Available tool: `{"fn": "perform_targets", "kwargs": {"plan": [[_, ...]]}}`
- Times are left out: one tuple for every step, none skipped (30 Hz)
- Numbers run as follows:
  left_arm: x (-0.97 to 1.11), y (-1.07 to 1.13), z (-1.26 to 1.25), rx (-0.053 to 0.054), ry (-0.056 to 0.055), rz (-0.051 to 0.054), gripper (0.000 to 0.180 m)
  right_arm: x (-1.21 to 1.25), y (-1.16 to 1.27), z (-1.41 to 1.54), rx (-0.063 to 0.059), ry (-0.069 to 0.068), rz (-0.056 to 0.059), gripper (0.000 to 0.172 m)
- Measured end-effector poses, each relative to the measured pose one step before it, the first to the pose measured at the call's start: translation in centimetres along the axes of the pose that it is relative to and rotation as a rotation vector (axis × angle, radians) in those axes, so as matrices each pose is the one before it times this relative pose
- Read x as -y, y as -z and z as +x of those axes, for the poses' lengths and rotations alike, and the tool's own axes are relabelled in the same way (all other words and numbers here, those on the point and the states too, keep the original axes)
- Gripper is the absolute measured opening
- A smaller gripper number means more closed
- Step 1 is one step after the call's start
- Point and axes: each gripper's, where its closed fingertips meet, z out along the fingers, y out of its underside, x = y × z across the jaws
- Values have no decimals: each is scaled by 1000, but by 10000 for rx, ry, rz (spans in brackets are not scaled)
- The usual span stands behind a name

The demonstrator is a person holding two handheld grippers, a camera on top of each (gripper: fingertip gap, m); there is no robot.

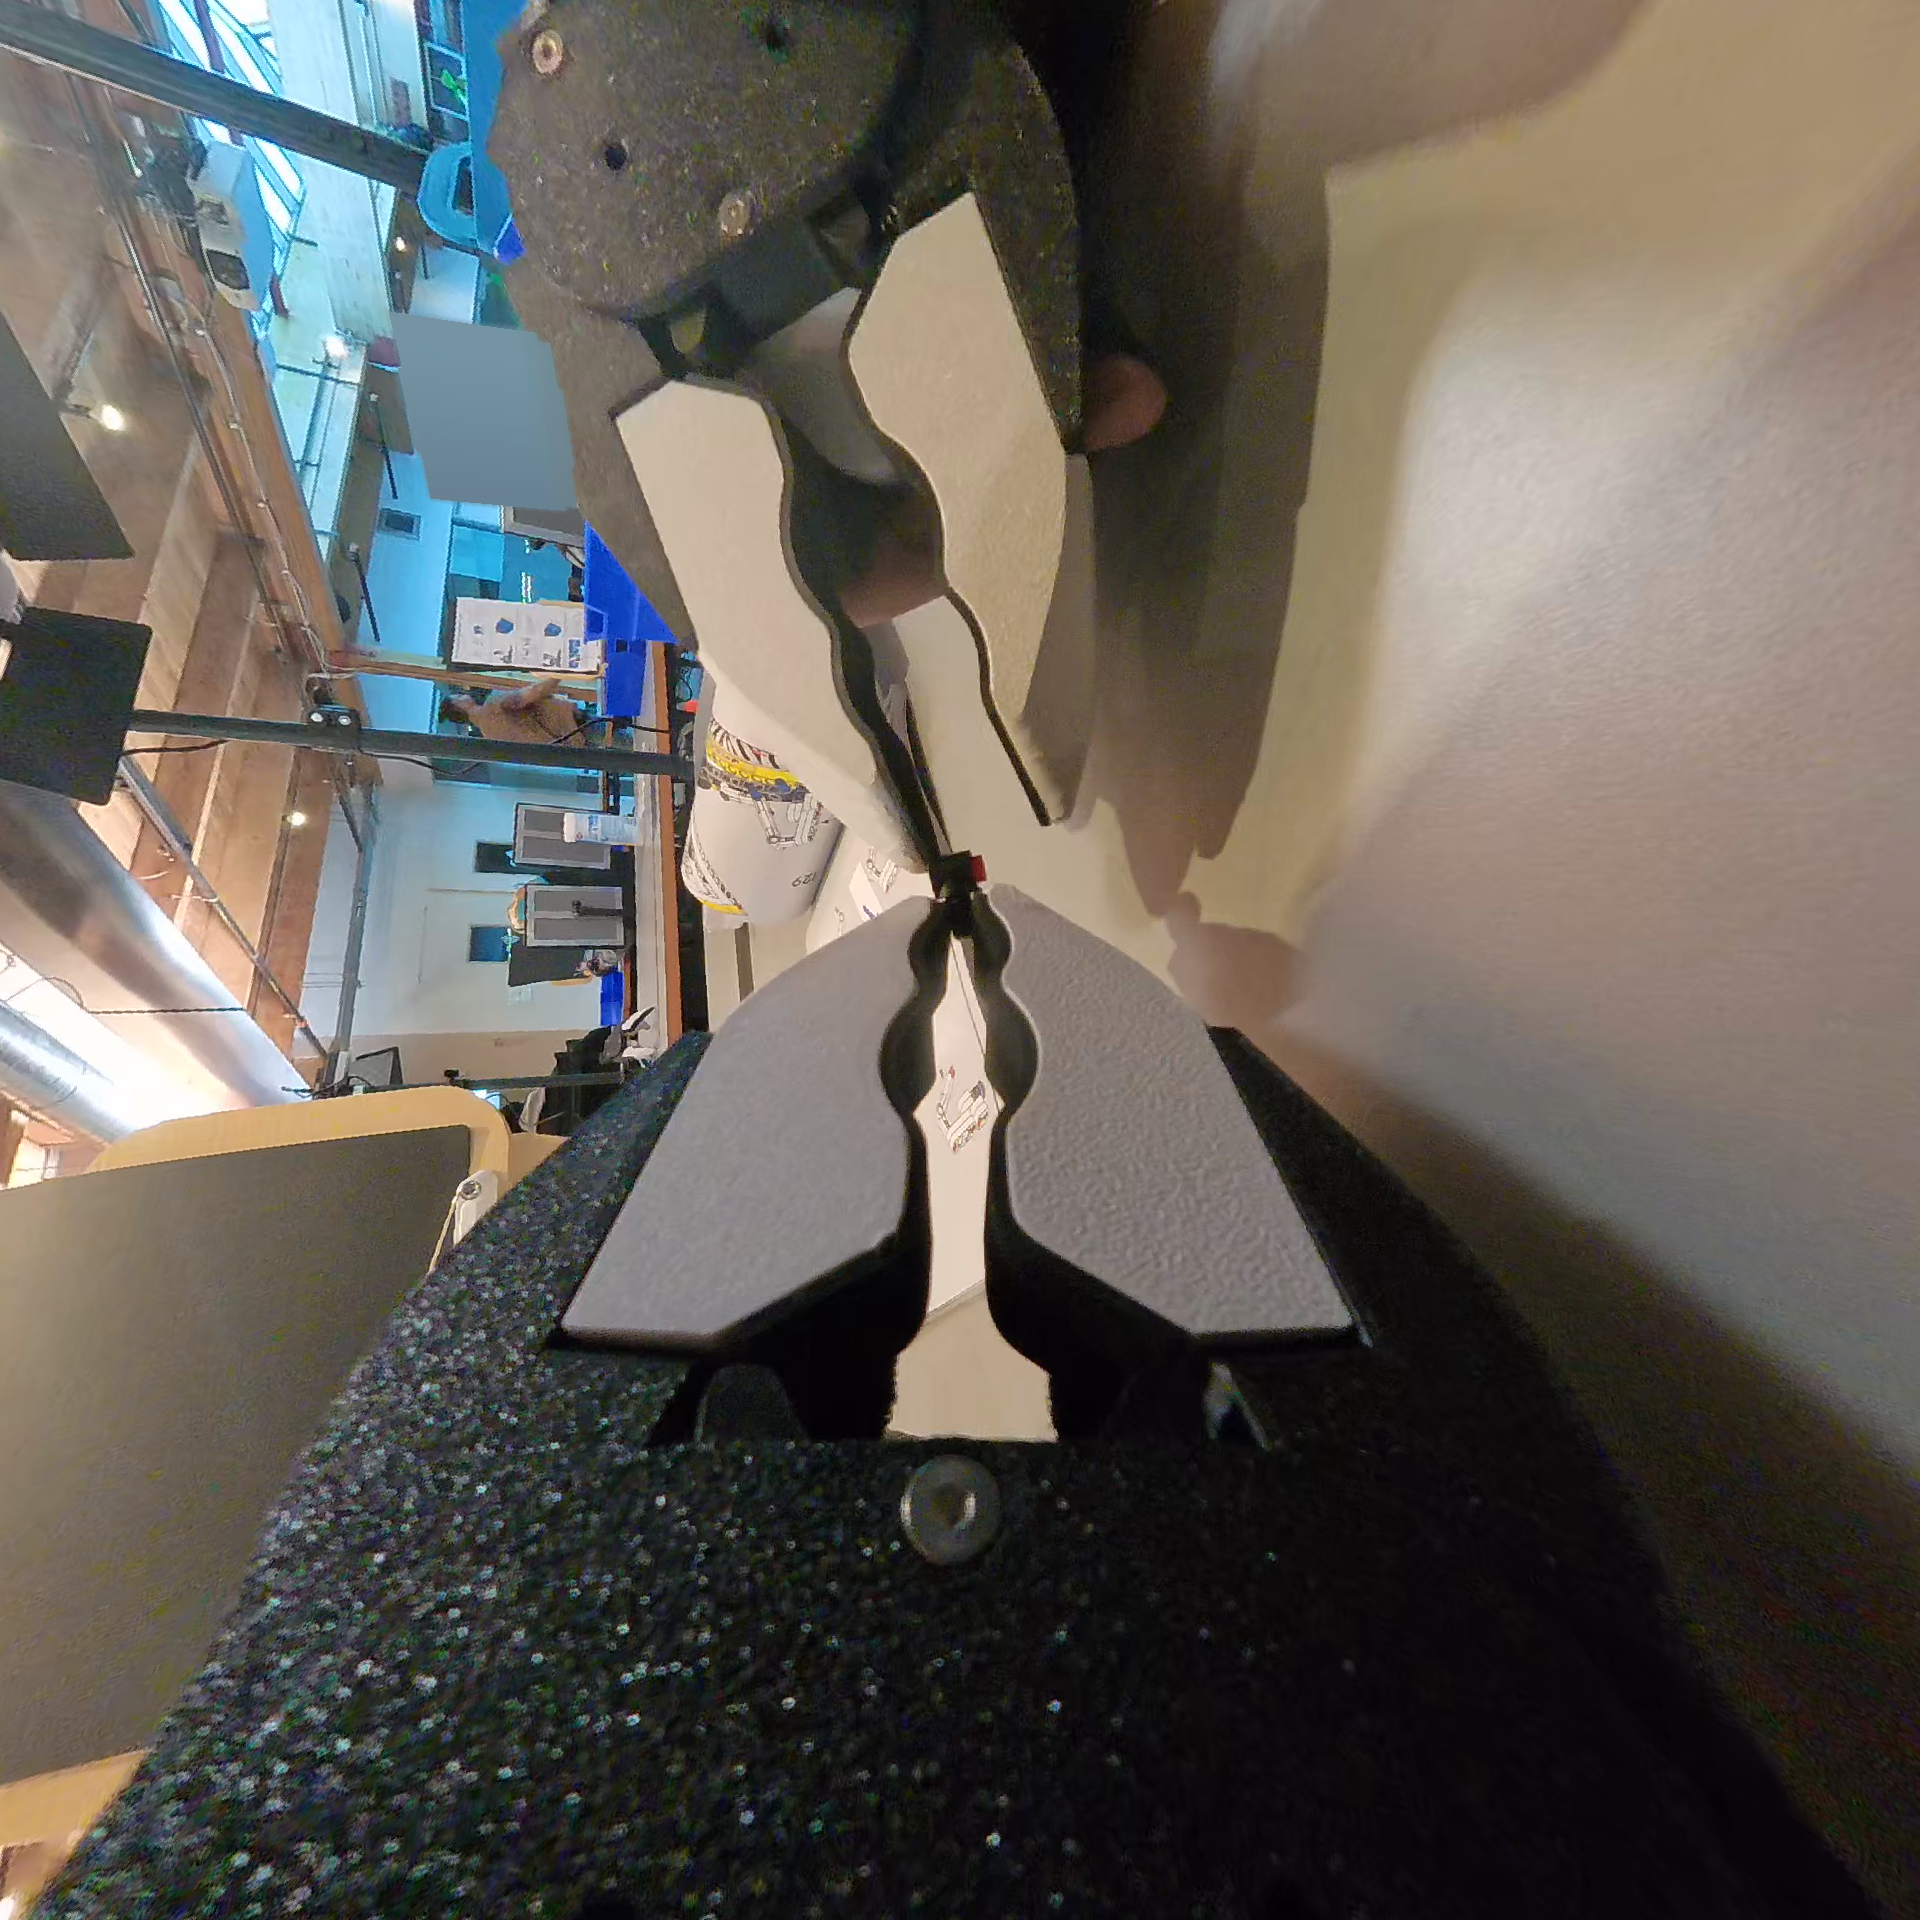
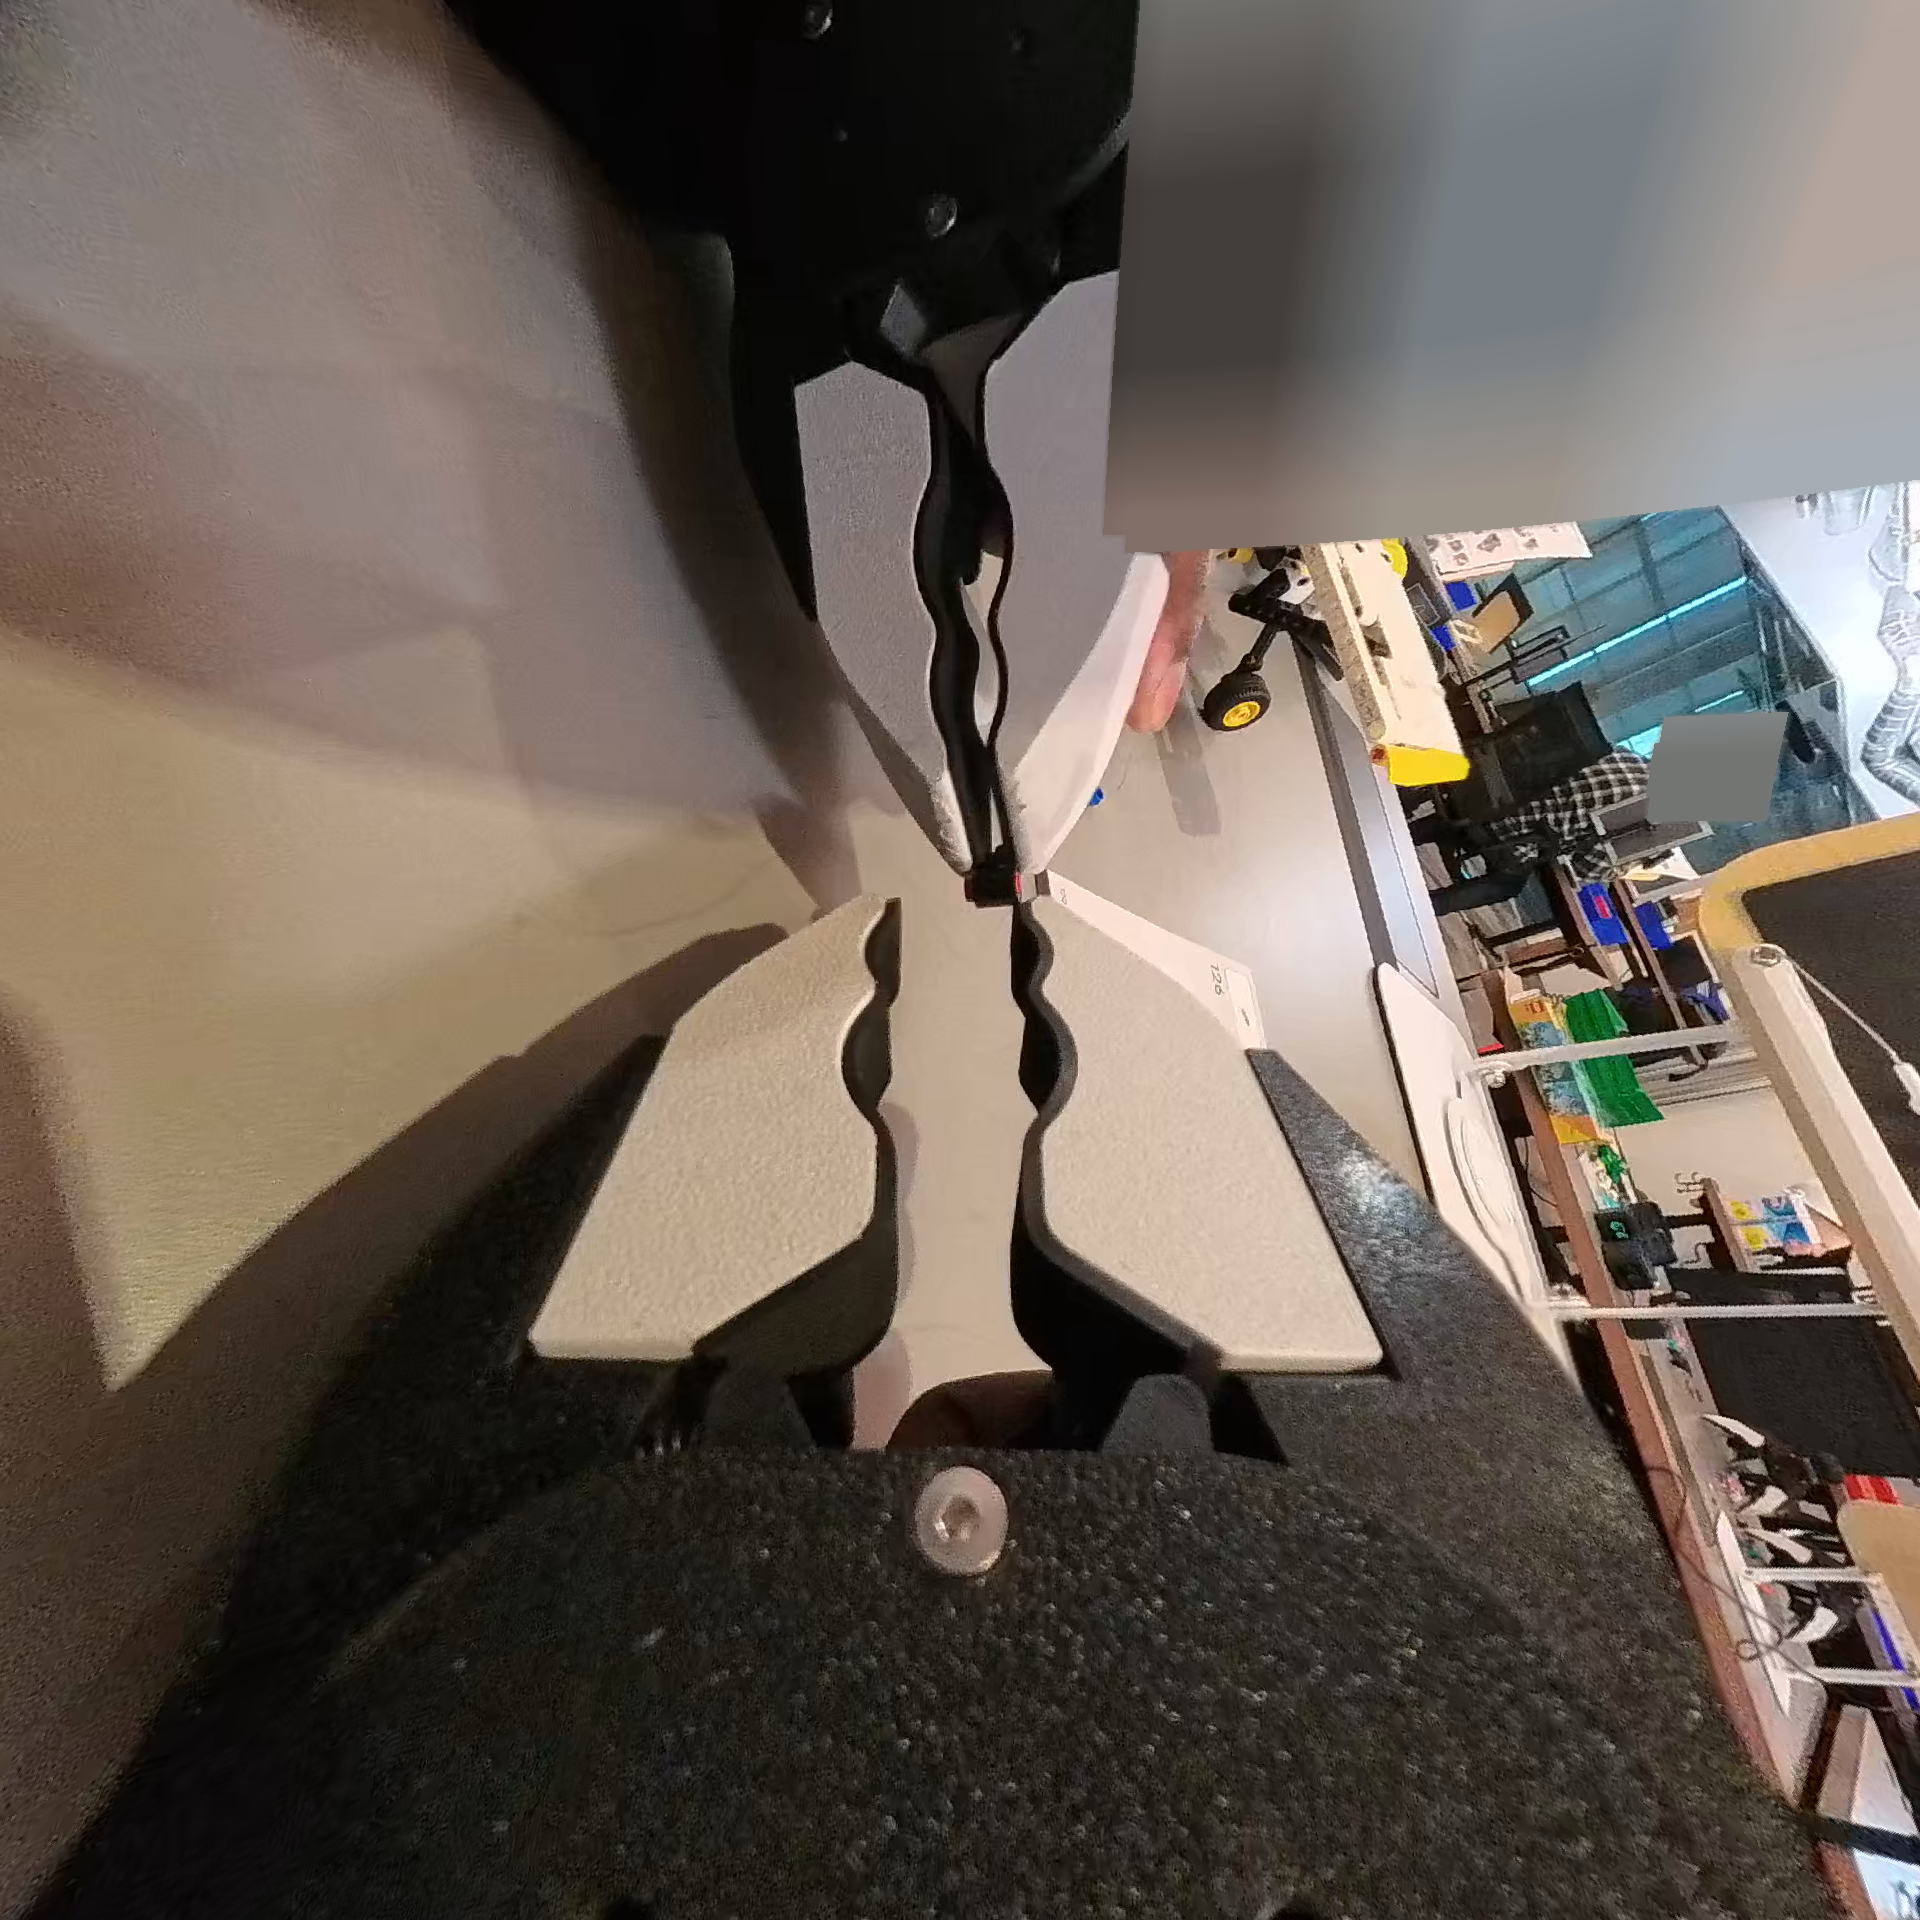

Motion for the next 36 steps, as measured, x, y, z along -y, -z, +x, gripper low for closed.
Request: {"fn": "perform_targets", "kwargs": {"plan": [[40, 18, 11, -27, 53, 30, 5, 41, 0, -9, 2, 21, 19, 20], [47, 24, 25, -33, 43, 43, 5, 31, 11, -24, 9, 12, 16, 19], [27, 13, 40, -31, 33, 30, 5, 7, -2, -33, 12, 15, 6, 19], [27, -1, 37, -24, 1, 26, 5, 22, 5, -25, 4, 32, 9, 19], [53, 12, 48, -32, 0, 34, 5, 23, -6, -62, 23, 37, 2, 19], [12, 6, 46, -38, 5, 10, 5, 3, 3, -50, 19, 35, -5, 19], [42, -4, 63, -36, -22, 19, 5, 9, -6, -21, -1, 39, -5, 19], [52, 13, 80, -52, 7, 33, 5, 6, -6, -25, 3, 30, 2, 19], [66, 1, 58, -45, 23, 44, 5, 42, 12, -12, 0, 21, 19, 19], [93, 20, 55, -40, 23, 54, 5, 60, 10, -18, 5, 11, 28, 19], [86, 32, 40, -40, 47, 58, 5, 52, 6, -37, 20, 2, 27, 19], [50, 7, 50, -47, 43, 40, 5, 51, 12, -62, 36, -5, 30, 19], [41, 11, 44, -39, 51, 33, 5, 38, 0, -62, 33, -9, 25, 19], [47, 4, 51, -55, 83, 41, 5, 36, 6, -52, 34, -13, 27, 19], [74, 20, 68, -76, 117, 74, 5, 48, -2, -52, 39, -24, 36, 19], [92, 24, 40, -76, 205, 99, 5, 79, 8, -47, 28, -28, 50, 19], [117, 28, 60, -100, 217, 127, 5, 90, 3, -66, 45, -24, 58, 19], [145, 42, -20, -64, 257, 150, 5, 128, 3, -104, 72, -37, 73, 19], [150, 40, 0, -99, 316, 151, 5, 162, -8, -113, 73, -77, 94, 19], [128, 53, 62, -133, 287, 142, 5, 157, -1, -56, 45, -107, 92, 19], [69, 31, 38, -74, 199, 104, 5, 106, -12, -36, 51, -119, 69, 19], [-30, -10, 26, -52, 154, 30, 5, 23, -2, -56, 72, -120, 44, 19], [-59, -23, 32, -51, 128, -3, 5, 15, 10, 25, 30, -105, 40, 19], [-33, -15, -26, -6, 118, 24, 5, 13, 45, 84, 7, -106, 37, 18], [-7, -3, -2, -30, 136, 54, 5, 28, 52, 80, 32, -146, 50, 16], [48, 20, -27, -26, 161, 89, 5, 45, 60, 96, 32, -166, 65, 15], [76, 14, -9, -50, 200, 113, 5, 47, 64, 106, 41, -188, 67, 13], [89, 5, 0, -54, 212, 116, 5, 67, 60, 89, 67, -192, 67, 11], [119, -1, -11, -33, 178, 120, 5, 92, 77, 38, 88, -181, 66, 9], [106, 13, -10, -36, 152, 109, 5, 96, 53, -6, 98, -177, 54, 9], [71, 22, -15, -29, 122, 75, 5, 66, 35, 10, 73, -140, 33, 9], [41, 20, 4, -36, 62, 45, 5, 30, 7, -25, 65, -85, 14, 9], [11, 7, 44, -44, 31, 26, 5, 10, 2, -54, 79, -59, -3, 9], [14, -22, 95, -54, 16, 21, 5, -8, 3, -91, 116, -68, -12, 9], [47, -21, 111, -73, 15, 51, 5, 16, 2, -121, 143, -87, -2, 9], [66, -22, 92, -66, 58, 68, 5, 28, 20, -96, 129, -99, 13, 9]]}}
